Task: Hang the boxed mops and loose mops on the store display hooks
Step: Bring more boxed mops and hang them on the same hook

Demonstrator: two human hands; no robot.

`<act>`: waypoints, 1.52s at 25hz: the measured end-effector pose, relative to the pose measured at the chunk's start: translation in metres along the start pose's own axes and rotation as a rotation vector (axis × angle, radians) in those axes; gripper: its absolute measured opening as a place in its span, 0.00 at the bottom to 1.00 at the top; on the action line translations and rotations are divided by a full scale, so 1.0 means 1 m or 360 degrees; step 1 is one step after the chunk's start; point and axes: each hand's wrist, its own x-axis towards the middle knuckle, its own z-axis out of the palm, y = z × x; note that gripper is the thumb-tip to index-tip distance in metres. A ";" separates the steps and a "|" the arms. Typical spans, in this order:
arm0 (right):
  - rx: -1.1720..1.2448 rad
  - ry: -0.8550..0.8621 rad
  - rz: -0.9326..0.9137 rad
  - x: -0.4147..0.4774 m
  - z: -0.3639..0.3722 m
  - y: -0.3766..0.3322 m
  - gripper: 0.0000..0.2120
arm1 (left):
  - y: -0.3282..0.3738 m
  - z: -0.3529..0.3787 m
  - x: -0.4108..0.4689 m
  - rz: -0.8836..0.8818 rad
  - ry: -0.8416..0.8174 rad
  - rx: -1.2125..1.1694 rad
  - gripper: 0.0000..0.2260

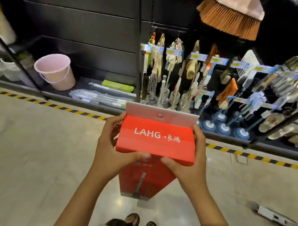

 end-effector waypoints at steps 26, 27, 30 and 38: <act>0.0052 -0.0667 -0.0228 0.107 0.328 -0.086 0.52 | -0.070 -0.304 0.084 -0.0001 0.0679 0.0104 0.38; 0.0067 -0.0671 -0.0227 0.112 0.343 -0.090 0.53 | -0.070 -0.318 0.091 0.0009 0.0674 0.0125 0.38; 0.0152 -0.0703 -0.0258 0.135 0.384 -0.104 0.54 | -0.070 -0.357 0.117 0.0038 0.0686 0.0180 0.38; 0.0266 -0.0800 -0.0269 0.232 0.494 -0.107 0.54 | -0.108 -0.435 0.213 0.0006 0.0862 0.0252 0.38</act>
